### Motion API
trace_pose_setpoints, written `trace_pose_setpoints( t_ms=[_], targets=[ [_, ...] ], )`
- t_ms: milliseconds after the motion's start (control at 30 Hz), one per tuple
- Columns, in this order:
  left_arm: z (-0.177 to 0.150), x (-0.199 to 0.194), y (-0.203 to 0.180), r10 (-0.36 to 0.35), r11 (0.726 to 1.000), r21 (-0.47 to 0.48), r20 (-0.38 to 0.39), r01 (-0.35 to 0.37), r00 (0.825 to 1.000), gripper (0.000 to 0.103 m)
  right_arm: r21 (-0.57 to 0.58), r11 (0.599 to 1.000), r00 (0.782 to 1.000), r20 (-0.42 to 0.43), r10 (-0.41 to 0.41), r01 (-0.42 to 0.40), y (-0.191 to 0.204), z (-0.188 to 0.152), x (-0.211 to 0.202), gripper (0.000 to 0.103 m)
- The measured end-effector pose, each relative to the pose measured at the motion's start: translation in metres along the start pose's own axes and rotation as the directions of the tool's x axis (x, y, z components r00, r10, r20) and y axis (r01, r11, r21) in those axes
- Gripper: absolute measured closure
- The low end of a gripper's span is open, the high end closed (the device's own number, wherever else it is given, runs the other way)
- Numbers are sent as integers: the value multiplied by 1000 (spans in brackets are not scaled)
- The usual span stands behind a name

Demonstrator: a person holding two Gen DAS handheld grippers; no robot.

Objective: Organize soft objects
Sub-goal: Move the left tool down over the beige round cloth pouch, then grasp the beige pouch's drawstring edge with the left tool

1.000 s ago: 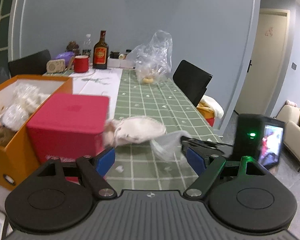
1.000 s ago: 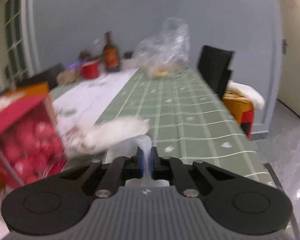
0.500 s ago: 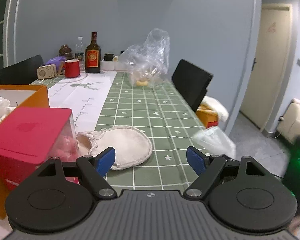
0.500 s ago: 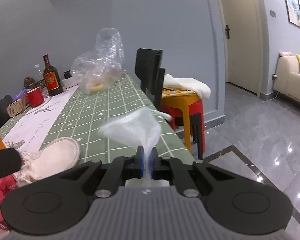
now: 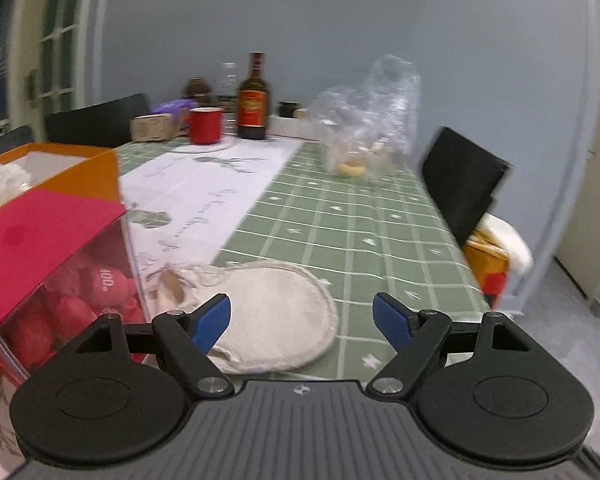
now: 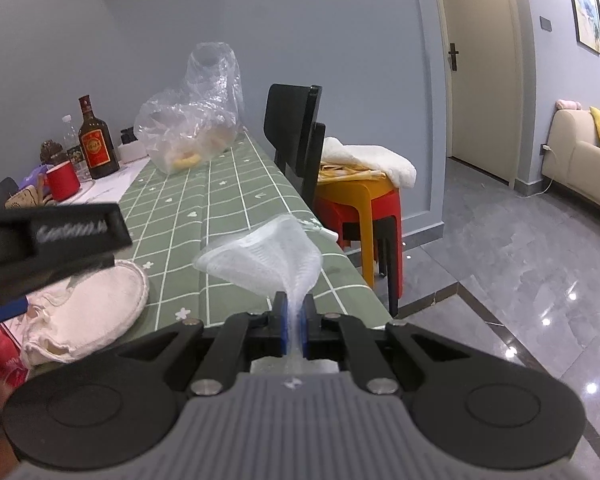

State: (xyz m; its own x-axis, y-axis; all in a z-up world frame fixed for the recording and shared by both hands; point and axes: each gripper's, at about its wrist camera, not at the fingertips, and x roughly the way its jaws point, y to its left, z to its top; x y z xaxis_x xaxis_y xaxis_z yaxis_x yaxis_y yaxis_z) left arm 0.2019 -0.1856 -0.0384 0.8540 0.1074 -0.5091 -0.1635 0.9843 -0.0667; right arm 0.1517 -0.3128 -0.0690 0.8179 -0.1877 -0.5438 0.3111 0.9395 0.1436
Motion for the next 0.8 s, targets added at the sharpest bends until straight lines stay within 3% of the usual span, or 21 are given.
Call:
trace_pose_setpoints(
  t_ms=[100,367,633,667,800],
  targets=[
    [1,12,-3,96,995,-39,4,-96,995,8,-16,1000,1000,-2,-2,2,4,1,1,100],
    [7,46,3,221,973,-52,-49,-224,974,11,-28,999,999,-20,24,-25,8,-4,5,99],
    [1,82,11,230,971,-19,-201,-239,952,6,-14,1000,998,-50,27,-27,8,-6,11,99],
    [-2,84,9,229,972,-3,-203,-235,952,1,-14,1000,998,-53,26,-27,8,-7,12,99],
    [-19,80,-7,241,968,106,-115,-229,964,0,-16,1000,998,-65,23,-24,9,-8,13,99]
  ],
)
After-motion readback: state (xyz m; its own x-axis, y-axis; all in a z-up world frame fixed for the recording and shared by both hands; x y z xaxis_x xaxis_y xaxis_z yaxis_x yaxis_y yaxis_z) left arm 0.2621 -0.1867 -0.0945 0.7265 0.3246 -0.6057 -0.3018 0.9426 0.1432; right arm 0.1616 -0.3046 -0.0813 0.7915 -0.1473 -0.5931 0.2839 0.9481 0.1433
